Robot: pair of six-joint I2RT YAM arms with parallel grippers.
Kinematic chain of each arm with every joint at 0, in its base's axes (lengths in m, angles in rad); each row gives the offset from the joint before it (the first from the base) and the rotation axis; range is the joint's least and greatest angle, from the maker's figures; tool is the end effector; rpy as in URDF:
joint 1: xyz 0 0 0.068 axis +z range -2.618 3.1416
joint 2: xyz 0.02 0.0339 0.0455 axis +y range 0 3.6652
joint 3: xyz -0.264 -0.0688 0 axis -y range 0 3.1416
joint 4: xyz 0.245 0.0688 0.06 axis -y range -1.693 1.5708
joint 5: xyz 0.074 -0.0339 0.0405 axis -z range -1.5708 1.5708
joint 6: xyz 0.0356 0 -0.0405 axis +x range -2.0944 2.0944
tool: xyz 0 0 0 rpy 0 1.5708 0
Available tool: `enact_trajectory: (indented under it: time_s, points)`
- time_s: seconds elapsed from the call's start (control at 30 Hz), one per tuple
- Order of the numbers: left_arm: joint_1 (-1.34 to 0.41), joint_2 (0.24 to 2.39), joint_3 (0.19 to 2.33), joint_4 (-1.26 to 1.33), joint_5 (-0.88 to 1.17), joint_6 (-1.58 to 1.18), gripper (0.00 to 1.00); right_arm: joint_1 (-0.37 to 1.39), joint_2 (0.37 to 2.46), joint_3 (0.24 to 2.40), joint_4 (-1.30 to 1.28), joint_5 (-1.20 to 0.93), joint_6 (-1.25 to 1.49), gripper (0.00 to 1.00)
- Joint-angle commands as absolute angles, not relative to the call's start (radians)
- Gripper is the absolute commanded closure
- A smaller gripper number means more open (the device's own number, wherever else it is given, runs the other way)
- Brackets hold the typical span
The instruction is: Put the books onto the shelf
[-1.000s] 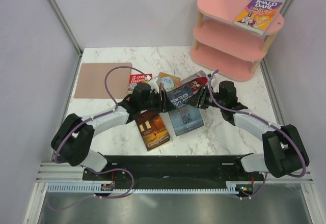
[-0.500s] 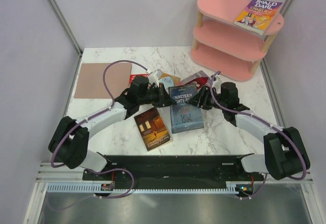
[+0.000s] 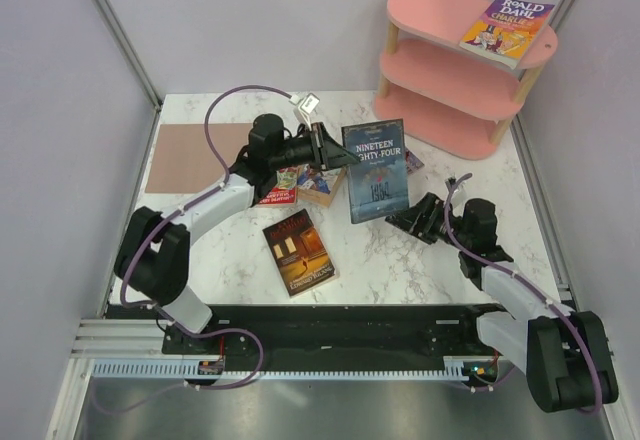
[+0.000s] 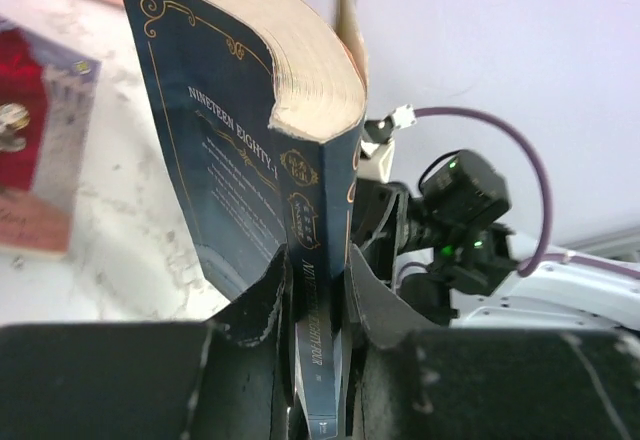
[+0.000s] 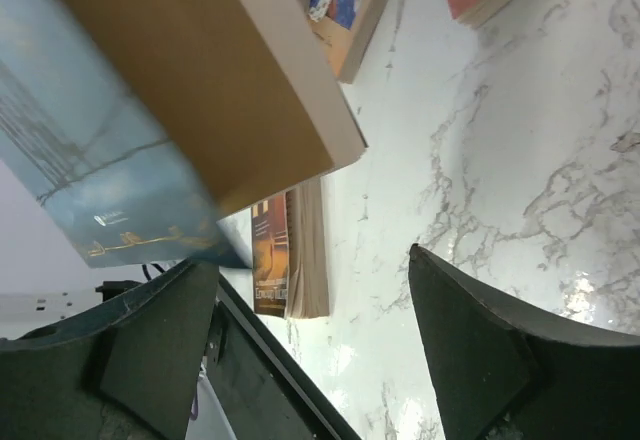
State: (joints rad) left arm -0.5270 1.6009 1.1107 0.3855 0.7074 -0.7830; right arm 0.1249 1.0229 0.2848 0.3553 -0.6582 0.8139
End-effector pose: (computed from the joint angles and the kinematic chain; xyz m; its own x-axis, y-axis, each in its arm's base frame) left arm 0.3106 -0.2075 0.3044 -0.7277 -0.1968 -0.6570 0.6032 0.2723 -0.7497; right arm 0.1946 0.0464 0.1802 -0.7354 0.4873 -0.4709 -0.1848 0.5243 0.8312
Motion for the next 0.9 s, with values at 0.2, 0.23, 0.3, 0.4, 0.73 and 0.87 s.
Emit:
enact_trajectory:
  time_s: [0.2, 0.23, 0.3, 0.4, 0.73, 0.87]
  points:
    - [-0.531, 1.675, 1.197, 0.698, 0.861, -0.991, 0.98, 0.123, 0.953, 0.248, 0.594, -0.71, 0.953, 0.14]
    - [-0.529, 1.671, 1.195, 0.678, 0.848, -0.979, 0.98, 0.123, 0.947, 0.247, 0.591, -0.713, 0.957, 0.14]
    - [-0.522, 1.671, 1.196, 0.67, 0.83, -0.977, 0.98, 0.123, 0.911, 0.23, 0.581, -0.726, 0.971, 0.14]
    - [-0.5, 1.684, 1.212, 0.66, 0.821, -0.989, 0.98, 0.118, 0.826, 0.199, 0.535, -0.723, 0.96, 0.14]
    - [-0.387, 1.703, 1.301, 0.514, 0.986, -0.917, 0.98, 0.022, 0.629, 0.276, 0.256, -0.709, 0.778, 0.02]
    - [-0.385, 1.741, 1.335, 0.552, 1.162, -0.931, 0.98, 0.006, 0.718, 0.264, 0.395, -0.747, 0.811, 0.02]
